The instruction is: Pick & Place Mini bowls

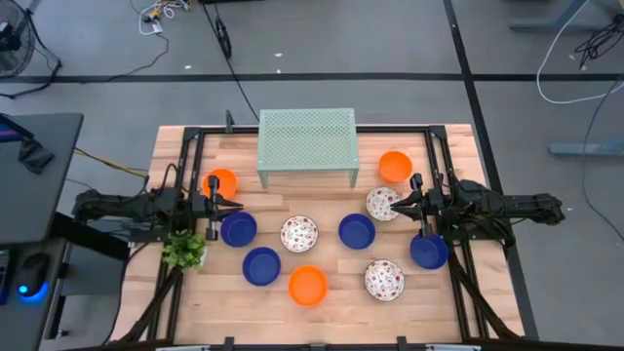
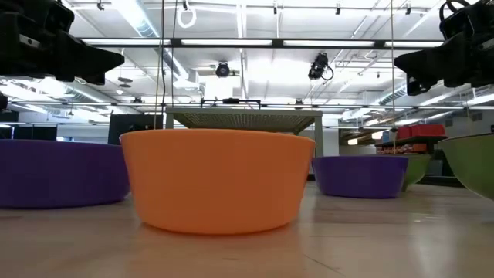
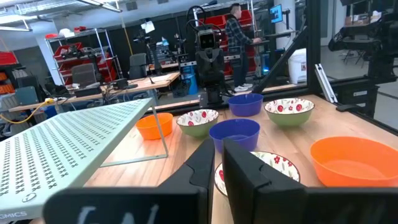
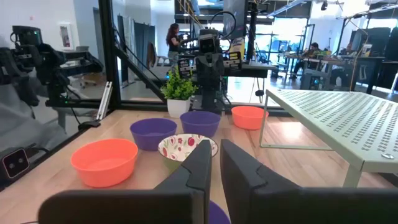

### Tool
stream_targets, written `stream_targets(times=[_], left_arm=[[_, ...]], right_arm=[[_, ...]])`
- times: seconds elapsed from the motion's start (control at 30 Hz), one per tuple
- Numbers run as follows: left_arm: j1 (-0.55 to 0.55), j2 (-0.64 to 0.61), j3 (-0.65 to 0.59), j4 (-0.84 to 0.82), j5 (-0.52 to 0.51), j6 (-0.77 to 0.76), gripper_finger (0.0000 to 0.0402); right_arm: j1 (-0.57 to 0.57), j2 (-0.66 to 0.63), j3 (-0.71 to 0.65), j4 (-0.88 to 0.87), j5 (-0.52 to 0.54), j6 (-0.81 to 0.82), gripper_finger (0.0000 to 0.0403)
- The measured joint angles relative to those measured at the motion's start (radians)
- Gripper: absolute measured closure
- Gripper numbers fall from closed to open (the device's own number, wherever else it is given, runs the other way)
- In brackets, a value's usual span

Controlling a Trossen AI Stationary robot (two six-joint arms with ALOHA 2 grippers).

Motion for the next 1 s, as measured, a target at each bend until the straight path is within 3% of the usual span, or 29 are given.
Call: stream_targets(times=[0.23,0.37,0.57,0.67,0.83,1.0], left_arm=[[0.000,0.000,0.000,0.000,0.000,0.000,0.0365],[0.000,0.000,0.000,0.000,0.000,0.000,0.0365],[0.000,0.000,0.000,0.000,0.000,0.000,0.0365],[0.000,0.000,0.000,0.000,0.000,0.000,0.0365],[0.000,0.000,0.000,0.001,0.000,0.000,0.0365],[0.000,0.000,0.000,0.000,0.000,0.000,0.0365]], right_arm=[[-0.001,0.001,0.000,0.072,0.024,-0.049,0.0363],[0.001,0.001,0.000,0.259,0.030,0.159,0.0363],[0.010,0.035,0.000,0.499,0.030,0.251,0.0363],[0.043,0.117,0.001,0.561,0.030,0.311,0.0363],[0.119,0.326,0.000,0.713,0.143,0.314,0.0363],[0.165,0.514,0.022,0.840,0.158,0.170,0.0363]])
